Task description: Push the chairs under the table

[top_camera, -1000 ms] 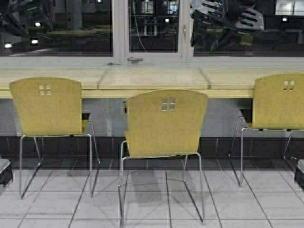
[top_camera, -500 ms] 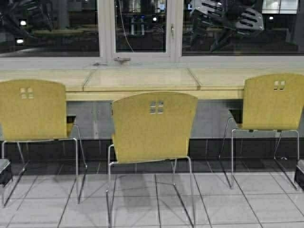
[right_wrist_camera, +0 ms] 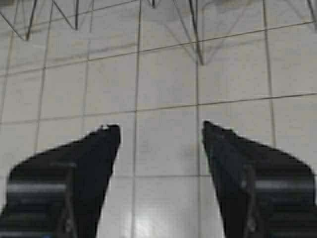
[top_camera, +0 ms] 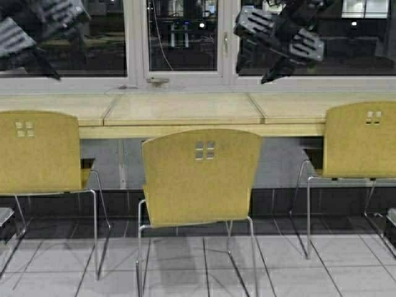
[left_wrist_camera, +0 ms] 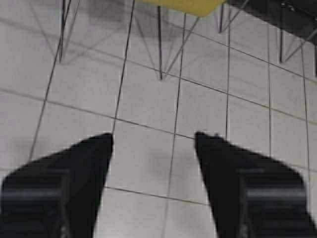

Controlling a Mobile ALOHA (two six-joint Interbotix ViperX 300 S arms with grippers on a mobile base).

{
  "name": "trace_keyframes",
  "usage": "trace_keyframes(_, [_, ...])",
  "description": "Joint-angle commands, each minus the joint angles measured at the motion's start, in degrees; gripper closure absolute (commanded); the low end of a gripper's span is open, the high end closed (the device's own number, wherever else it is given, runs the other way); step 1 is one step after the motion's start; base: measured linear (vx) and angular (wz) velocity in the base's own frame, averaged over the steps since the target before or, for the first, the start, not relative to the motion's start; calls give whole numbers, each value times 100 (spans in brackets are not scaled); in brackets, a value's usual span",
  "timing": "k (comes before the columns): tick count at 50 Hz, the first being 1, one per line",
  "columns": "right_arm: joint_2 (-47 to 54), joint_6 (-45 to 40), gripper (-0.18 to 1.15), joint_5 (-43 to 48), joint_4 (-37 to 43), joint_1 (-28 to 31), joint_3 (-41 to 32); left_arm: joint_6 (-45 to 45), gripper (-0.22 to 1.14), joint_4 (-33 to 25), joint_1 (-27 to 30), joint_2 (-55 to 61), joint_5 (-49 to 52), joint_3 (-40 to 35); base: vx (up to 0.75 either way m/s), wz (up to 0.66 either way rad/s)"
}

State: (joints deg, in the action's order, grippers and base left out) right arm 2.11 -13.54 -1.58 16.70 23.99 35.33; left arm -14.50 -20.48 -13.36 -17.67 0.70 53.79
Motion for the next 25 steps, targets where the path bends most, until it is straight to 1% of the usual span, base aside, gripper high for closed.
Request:
trace_keyframes(1, [141,-246,10,70,35,-9,-246,-255,4,-193,-44,563,-202,-325,26,9])
trace_keyframes(9, [360,-738,10,193,114,-26,-439,-703,4,-729,-44,1178,-571,-536,24,6])
trace_keyframes(16, [536,-1151,10,246,158,-88,-633,-1011,4,-1160,-44,1547,-563,-791,25,1])
trace_keyframes(25, [896,-1644,10,290,308,-237,-861,-1283,4,-1538,-44,1854,-589,-1020,27,-1])
